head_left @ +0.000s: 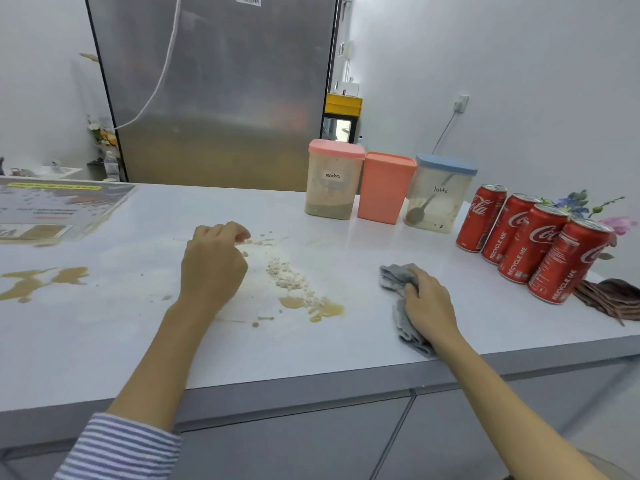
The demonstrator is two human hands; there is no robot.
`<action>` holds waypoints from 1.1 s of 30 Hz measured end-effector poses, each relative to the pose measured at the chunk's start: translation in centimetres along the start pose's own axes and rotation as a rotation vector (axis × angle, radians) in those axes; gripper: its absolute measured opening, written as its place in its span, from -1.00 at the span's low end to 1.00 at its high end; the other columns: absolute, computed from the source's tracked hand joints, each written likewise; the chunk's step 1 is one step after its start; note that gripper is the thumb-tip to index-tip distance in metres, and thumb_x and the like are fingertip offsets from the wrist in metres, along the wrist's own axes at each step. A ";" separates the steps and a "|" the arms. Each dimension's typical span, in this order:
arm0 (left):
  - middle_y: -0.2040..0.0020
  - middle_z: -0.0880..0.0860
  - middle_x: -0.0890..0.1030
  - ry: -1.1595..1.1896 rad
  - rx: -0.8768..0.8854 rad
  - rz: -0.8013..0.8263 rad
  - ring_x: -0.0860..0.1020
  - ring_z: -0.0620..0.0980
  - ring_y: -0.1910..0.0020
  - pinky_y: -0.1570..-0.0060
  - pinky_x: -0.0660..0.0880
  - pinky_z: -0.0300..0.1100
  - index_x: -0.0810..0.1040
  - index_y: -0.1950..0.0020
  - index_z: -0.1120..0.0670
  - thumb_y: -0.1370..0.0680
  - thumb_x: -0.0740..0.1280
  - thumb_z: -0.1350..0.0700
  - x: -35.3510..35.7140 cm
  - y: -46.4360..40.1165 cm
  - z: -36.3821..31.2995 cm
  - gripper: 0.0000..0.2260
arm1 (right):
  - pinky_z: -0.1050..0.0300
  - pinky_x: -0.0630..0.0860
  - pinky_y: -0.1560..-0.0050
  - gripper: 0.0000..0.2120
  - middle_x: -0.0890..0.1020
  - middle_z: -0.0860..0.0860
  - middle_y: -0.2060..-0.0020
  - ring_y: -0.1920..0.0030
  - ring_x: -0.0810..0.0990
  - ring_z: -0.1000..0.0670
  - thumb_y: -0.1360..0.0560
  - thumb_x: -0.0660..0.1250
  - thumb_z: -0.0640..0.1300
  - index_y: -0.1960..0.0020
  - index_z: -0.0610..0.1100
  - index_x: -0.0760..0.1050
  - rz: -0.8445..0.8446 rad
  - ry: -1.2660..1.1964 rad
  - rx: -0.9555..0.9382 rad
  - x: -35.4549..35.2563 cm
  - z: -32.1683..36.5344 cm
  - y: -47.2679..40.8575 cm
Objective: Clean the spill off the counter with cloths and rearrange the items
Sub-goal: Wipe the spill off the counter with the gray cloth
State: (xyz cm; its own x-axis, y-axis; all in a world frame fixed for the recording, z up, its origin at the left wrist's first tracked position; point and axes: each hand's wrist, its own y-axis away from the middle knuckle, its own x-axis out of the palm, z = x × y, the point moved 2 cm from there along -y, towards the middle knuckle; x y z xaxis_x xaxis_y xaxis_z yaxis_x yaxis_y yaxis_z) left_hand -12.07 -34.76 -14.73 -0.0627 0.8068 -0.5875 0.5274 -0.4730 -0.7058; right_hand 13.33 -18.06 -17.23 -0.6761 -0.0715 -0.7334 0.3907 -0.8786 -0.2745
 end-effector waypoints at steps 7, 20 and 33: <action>0.06 0.10 0.64 -0.008 -0.076 -0.042 0.46 0.21 -0.03 0.10 0.43 0.03 0.58 -0.02 0.17 -0.32 0.02 0.30 -2.2 0.1 4.0 -0.57 | 0.08 0.25 -0.27 -0.53 0.34 -0.15 -0.33 -0.32 0.31 -0.14 -0.52 0.11 -0.26 -0.43 -0.20 0.17 0.095 0.101 -0.097 9.3 10.5 2.3; 0.15 0.11 0.64 0.007 0.069 -0.007 0.51 0.22 0.07 0.17 0.41 -0.01 0.60 0.05 0.17 -0.28 0.05 0.34 0.0 -1.6 2.0 -0.60 | 0.00 0.44 -0.27 -0.62 0.59 -0.10 -0.15 -0.19 0.53 -0.10 -0.53 0.07 -0.38 -0.22 -0.15 0.50 0.029 -0.564 0.028 5.2 10.2 -3.7; 0.28 0.09 0.62 -0.033 0.192 -0.015 0.53 0.20 0.19 0.29 0.35 -0.13 0.60 0.14 0.18 -0.24 0.09 0.39 1.1 -1.3 1.9 -0.64 | 0.47 0.30 0.01 -0.66 0.54 0.01 -0.18 -0.11 0.44 0.07 -0.56 0.13 -0.31 -0.28 -0.09 0.43 0.167 -0.147 -0.268 9.3 11.6 4.0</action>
State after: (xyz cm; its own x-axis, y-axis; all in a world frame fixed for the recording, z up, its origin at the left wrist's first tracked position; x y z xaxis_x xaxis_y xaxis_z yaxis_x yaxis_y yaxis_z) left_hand -14.45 -33.93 -15.15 -0.0991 0.8037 -0.5867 0.3554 -0.5221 -0.7753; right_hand 1.36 -27.70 -17.90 -0.6642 -0.2879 -0.6899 0.6404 -0.6952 -0.3264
